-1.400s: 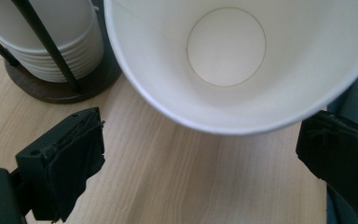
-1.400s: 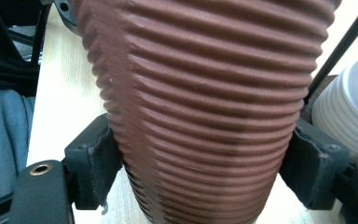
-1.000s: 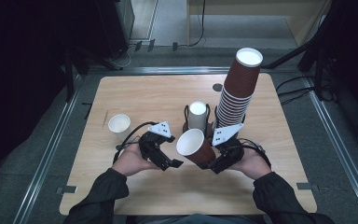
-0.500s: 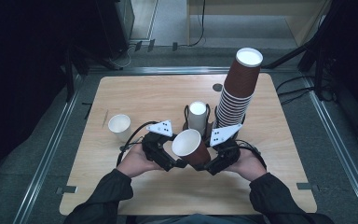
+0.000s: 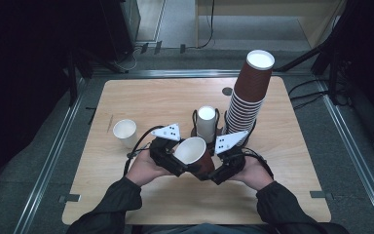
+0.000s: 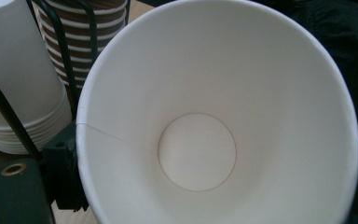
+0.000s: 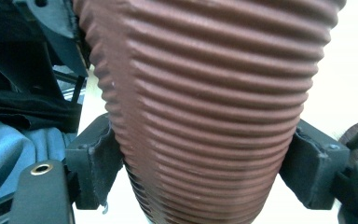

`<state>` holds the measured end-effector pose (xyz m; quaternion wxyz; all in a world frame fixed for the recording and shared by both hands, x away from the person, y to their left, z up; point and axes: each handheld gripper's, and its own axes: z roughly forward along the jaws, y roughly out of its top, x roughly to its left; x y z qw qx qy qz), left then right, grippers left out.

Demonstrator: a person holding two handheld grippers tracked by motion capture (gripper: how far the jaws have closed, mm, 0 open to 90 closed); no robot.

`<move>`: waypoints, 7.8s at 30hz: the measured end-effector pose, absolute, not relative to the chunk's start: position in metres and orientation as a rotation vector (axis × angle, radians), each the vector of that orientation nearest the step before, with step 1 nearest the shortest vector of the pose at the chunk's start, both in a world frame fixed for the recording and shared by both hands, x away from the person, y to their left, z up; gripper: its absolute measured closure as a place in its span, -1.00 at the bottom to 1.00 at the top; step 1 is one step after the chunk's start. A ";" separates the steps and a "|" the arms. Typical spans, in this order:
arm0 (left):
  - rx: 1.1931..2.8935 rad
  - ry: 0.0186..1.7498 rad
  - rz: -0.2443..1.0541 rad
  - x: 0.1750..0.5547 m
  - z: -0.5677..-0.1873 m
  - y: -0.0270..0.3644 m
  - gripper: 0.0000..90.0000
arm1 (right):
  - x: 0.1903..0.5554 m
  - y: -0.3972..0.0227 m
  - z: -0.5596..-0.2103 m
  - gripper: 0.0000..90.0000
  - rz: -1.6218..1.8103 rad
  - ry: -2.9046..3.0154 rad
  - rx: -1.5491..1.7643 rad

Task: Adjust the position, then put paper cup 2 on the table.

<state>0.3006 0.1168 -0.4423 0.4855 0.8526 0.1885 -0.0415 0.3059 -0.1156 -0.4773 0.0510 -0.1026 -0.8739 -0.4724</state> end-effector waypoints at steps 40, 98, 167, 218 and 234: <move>2.174 0.552 -0.008 0.304 -0.436 0.130 -0.72 | 0.312 -0.140 -0.464 -0.56 -1.365 -2.751 -0.442; 2.258 0.860 0.184 0.282 -0.449 0.243 -0.76 | 0.318 -0.156 -0.464 -0.53 -1.277 -2.877 -0.468; 2.177 1.069 0.237 0.269 -0.430 0.291 -1.00 | 0.316 -0.155 -0.465 -0.56 -1.256 -2.859 -0.428; 2.213 0.895 0.261 0.294 -0.439 0.163 -1.00 | 0.307 -0.169 -0.465 -0.56 -1.289 -2.875 -0.506; 2.249 0.880 0.263 0.295 -0.467 0.120 -1.00 | 0.304 -0.160 -0.470 -0.56 -1.279 -2.887 -0.494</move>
